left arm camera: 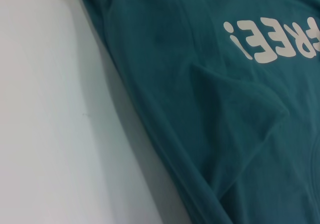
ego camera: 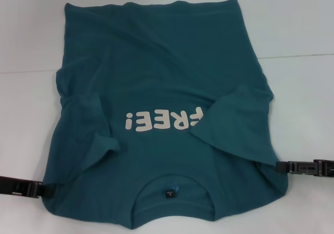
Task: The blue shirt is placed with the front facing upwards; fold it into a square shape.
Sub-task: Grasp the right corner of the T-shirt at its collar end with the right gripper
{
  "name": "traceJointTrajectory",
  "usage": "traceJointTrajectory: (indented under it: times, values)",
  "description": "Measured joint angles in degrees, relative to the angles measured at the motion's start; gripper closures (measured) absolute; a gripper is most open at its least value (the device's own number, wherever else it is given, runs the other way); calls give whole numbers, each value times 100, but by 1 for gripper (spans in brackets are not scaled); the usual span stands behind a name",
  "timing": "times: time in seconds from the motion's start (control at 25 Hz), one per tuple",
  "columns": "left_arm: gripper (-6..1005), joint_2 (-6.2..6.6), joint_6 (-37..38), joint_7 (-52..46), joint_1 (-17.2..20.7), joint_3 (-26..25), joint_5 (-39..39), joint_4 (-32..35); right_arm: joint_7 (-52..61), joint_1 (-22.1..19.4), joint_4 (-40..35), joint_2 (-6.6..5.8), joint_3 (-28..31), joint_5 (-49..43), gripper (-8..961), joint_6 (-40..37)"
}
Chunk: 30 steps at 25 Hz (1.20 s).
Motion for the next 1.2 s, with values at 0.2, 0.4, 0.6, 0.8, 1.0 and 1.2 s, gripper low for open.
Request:
traceJointTrajectory:
  times: [0.2, 0.4, 0.6, 0.8, 1.0, 1.2]
  values:
    - [996, -3, 19, -12, -8, 0, 0, 20, -46, 33, 5, 20, -59, -11, 95, 8]
    - [996, -3, 7, -19, -9, 0, 0, 31, -58, 55, 3, 57, -105, -16, 244, 25]
    - [997, 2, 2, -22, -9, 0, 0, 35, -59, 87, 0, 70, -114, -32, 255, 57]
    - [997, 7, 4, -22, -9, 0, 0, 35, -11, 155, 0, 95, -114, -215, 263, 190]
    - [996, 15, 5, -27, -9, 0, 0, 35, 24, 247, -20, 139, -114, -351, 404, 309]
    - [997, 16, 3, -32, -9, 0, -1, 35, 40, 261, -260, 243, -106, -420, 562, 338]
